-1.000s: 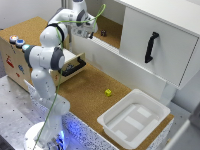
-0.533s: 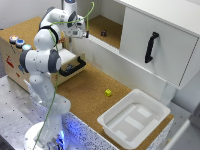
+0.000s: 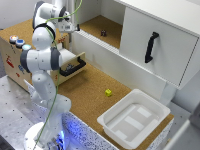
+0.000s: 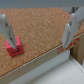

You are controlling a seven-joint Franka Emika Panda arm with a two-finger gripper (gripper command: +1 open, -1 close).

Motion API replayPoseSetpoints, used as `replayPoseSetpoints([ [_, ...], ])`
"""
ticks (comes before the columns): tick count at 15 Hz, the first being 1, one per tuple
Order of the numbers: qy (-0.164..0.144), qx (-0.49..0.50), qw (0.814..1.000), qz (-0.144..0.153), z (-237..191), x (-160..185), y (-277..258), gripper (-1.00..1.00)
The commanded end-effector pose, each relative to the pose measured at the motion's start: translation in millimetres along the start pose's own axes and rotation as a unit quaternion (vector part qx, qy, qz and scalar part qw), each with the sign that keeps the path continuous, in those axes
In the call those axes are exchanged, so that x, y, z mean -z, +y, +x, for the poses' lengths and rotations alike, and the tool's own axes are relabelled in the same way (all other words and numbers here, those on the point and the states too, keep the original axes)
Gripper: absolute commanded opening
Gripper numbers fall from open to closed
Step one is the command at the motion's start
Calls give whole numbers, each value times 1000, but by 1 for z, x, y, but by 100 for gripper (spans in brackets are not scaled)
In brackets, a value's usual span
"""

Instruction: Place the grasped purple block inside the left cabinet

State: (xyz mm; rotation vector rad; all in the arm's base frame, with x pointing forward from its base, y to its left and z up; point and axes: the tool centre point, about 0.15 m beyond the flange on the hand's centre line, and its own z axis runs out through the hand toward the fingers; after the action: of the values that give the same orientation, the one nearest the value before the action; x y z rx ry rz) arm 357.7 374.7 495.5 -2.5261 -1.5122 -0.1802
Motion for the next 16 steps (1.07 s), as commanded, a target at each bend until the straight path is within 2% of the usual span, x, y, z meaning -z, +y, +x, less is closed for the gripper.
replayPoseSetpoints([
  [1,-63,6,998,14,22,8,3,100],
  [2,-63,6,998,14,22,8,3,100],
  [3,-4,2,1000,4,2,0,-1,100],
  [6,2,37,999,3,37,29,-41,100],
  [8,-15,52,999,-1,61,40,-72,100],
  [11,-78,65,995,-3,77,32,-97,100],
  [14,-132,78,988,-26,88,22,-102,100],
  [15,-157,87,984,-21,92,17,-104,100],
  [16,-152,92,984,-14,98,16,-105,100],
])
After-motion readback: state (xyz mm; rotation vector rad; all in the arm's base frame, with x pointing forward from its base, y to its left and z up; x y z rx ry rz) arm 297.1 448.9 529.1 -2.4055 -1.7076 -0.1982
